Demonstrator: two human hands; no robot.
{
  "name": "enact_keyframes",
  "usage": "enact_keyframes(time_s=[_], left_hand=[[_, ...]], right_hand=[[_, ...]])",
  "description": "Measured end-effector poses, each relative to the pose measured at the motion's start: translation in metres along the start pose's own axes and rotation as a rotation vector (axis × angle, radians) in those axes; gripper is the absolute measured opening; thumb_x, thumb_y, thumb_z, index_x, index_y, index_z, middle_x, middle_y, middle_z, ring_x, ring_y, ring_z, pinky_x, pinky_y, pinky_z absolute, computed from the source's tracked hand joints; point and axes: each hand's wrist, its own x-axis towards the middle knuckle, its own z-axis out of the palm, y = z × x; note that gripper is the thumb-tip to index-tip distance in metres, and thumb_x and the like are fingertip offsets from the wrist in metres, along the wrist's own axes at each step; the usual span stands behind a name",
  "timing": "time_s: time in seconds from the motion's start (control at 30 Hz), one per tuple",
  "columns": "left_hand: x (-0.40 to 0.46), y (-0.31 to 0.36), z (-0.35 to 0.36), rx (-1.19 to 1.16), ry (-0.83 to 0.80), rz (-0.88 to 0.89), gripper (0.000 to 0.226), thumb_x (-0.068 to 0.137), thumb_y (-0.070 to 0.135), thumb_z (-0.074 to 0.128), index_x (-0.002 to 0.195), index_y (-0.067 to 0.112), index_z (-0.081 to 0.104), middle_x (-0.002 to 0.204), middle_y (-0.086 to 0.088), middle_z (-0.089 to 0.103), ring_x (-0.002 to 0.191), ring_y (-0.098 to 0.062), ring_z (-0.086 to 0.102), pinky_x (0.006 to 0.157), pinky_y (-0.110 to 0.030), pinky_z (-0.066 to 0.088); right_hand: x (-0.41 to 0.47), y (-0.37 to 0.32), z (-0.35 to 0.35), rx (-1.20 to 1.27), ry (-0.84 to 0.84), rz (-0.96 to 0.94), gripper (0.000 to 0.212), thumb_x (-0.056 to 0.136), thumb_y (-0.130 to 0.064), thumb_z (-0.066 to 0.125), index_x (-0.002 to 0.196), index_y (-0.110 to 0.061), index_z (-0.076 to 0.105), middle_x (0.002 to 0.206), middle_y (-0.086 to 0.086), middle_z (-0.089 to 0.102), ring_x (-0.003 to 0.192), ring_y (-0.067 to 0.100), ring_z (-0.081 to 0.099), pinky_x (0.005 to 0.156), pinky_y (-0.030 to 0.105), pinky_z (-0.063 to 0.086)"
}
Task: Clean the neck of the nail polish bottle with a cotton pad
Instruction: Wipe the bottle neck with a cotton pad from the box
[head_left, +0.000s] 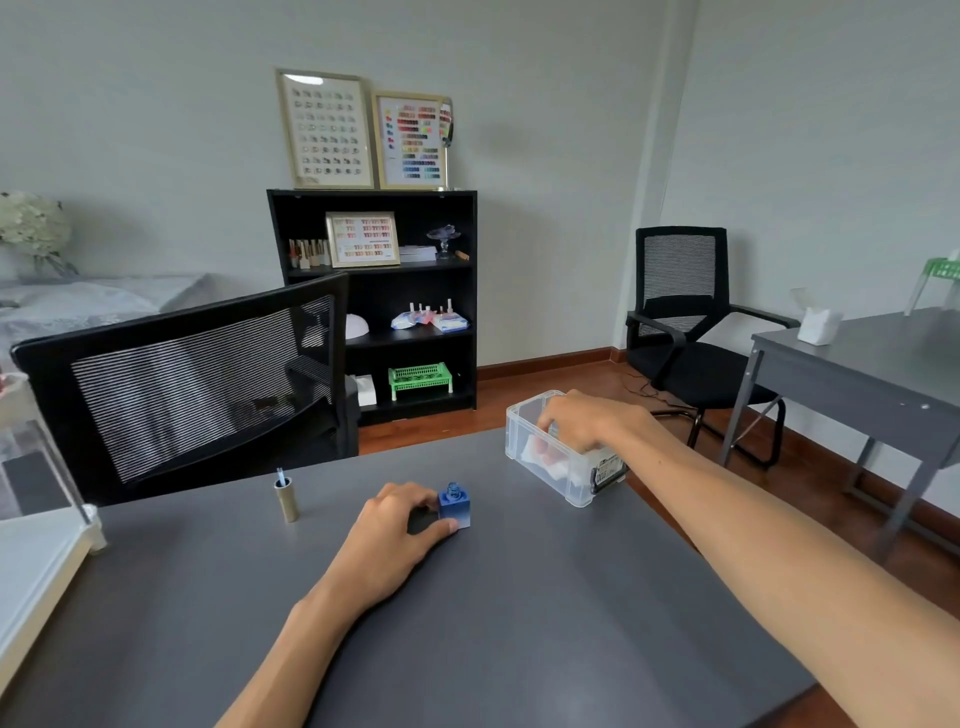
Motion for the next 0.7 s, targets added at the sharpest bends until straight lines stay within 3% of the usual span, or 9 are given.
enact_keyframes(time_s=[0.07, 0.1, 0.2, 0.37, 0.47, 0.6, 0.7], left_hand=[[0.0, 0.001, 0.0, -0.002, 0.003, 0.0, 0.017, 0.088, 0.048, 0.069, 0.097, 0.045, 0.055, 0.097, 0.027, 0.052, 0.095, 0.009, 0.05, 0.076, -0.006, 0.035], [0.0, 0.001, 0.0, -0.003, 0.004, 0.002, 0.017, 0.088, 0.047, 0.069, 0.097, 0.045, 0.055, 0.097, 0.027, 0.052, 0.095, 0.007, 0.05, 0.077, -0.007, 0.036], [0.0, 0.0, 0.0, -0.007, 0.004, 0.002, 0.016, 0.088, 0.047, 0.069, 0.097, 0.044, 0.056, 0.097, 0.027, 0.053, 0.095, 0.004, 0.051, 0.079, -0.01, 0.036], [0.0, 0.0, 0.0, 0.0, 0.005, 0.008, 0.017, 0.088, 0.048, 0.069, 0.098, 0.043, 0.056, 0.096, 0.027, 0.053, 0.096, 0.001, 0.051, 0.078, -0.01, 0.037], [0.0, 0.0, 0.0, -0.001, 0.003, 0.009, 0.017, 0.089, 0.048, 0.068, 0.099, 0.042, 0.056, 0.098, 0.025, 0.055, 0.099, -0.001, 0.051, 0.079, -0.011, 0.036], [0.0, -0.001, 0.001, -0.007, 0.01, 0.01, 0.018, 0.089, 0.046, 0.069, 0.101, 0.037, 0.06, 0.098, 0.023, 0.056, 0.102, -0.003, 0.052, 0.084, -0.016, 0.038], [0.0, 0.0, 0.001, -0.016, 0.028, 0.009, 0.018, 0.089, 0.044, 0.07, 0.102, 0.033, 0.063, 0.096, 0.026, 0.054, 0.102, -0.006, 0.053, 0.086, -0.018, 0.038]], right_hand=[[0.002, 0.002, 0.0, 0.009, 0.035, -0.005, 0.034, 0.089, -0.011, 0.065, 0.112, -0.036, 0.072, 0.116, 0.005, 0.052, 0.081, 0.028, 0.066, 0.064, 0.033, 0.055], [0.003, 0.004, -0.001, 0.03, 0.056, -0.005, 0.033, 0.088, -0.008, 0.061, 0.105, -0.034, 0.075, 0.118, 0.008, 0.055, 0.087, 0.032, 0.069, 0.062, 0.033, 0.056], [0.003, 0.008, -0.005, 0.137, 0.108, -0.011, 0.016, 0.085, -0.019, 0.065, 0.084, -0.032, 0.074, 0.107, 0.007, 0.063, 0.093, 0.029, 0.07, 0.072, 0.038, 0.06], [0.001, 0.017, -0.006, 0.276, 0.176, -0.064, 0.007, 0.088, -0.031, 0.069, 0.082, -0.033, 0.066, 0.105, -0.008, 0.066, 0.105, 0.013, 0.054, 0.073, 0.03, 0.042], [0.0, 0.019, -0.007, 0.381, 0.206, -0.086, 0.008, 0.088, -0.023, 0.069, 0.086, -0.03, 0.068, 0.099, -0.007, 0.07, 0.1, 0.011, 0.061, 0.071, 0.025, 0.044], [-0.004, 0.019, -0.012, 0.458, 0.215, -0.083, 0.031, 0.089, -0.011, 0.062, 0.111, -0.03, 0.071, 0.089, -0.012, 0.07, 0.075, 0.001, 0.061, 0.056, 0.015, 0.041], [-0.007, 0.021, -0.018, 0.435, 0.255, -0.081, 0.02, 0.085, -0.017, 0.068, 0.097, -0.027, 0.081, 0.081, -0.021, 0.069, 0.075, 0.001, 0.063, 0.058, 0.012, 0.041]])
